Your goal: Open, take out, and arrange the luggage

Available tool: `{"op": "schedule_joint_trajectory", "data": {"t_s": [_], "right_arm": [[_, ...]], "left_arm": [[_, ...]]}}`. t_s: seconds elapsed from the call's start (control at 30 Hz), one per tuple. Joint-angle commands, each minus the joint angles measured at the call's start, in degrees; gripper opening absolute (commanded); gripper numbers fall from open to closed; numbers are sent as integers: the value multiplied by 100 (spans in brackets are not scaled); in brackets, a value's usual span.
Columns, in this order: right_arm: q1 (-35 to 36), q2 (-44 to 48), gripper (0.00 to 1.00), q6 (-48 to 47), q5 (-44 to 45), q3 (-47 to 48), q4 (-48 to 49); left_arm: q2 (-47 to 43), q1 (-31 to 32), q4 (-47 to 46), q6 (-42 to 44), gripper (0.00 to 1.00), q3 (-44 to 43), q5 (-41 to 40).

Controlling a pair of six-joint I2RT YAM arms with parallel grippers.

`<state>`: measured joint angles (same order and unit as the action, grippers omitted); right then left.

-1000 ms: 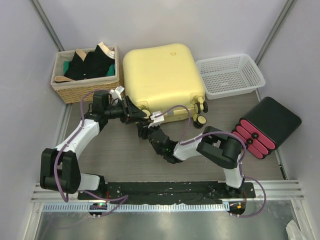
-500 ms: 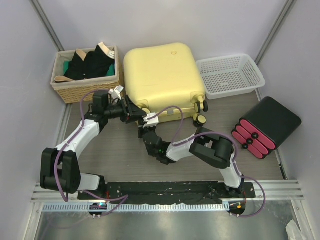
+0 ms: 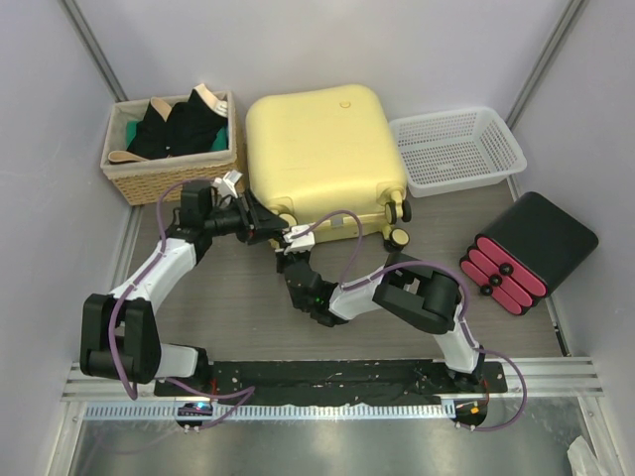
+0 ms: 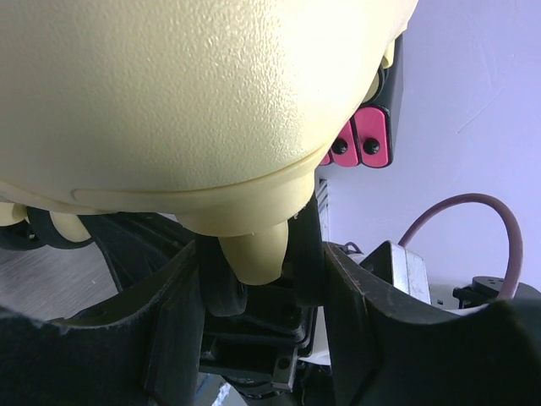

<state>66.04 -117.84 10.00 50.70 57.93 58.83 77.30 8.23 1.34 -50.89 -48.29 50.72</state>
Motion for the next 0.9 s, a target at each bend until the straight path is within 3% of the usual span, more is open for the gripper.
{"op": "schedule_joint_trajectory", "data": {"t_s": [0.0, 0.6, 0.87], "right_arm": [[-188, 244, 1, -279, 889, -80, 577], [-355, 938, 1, -315, 1135, -941, 490], [-812, 1325, 1, 204, 889, -1275, -240]], "left_arm": [[-294, -190, -926, 291, 0, -75, 333], [-417, -515, -486, 642, 0, -119, 87], [-461, -656, -320, 773, 0, -136, 26]]}}
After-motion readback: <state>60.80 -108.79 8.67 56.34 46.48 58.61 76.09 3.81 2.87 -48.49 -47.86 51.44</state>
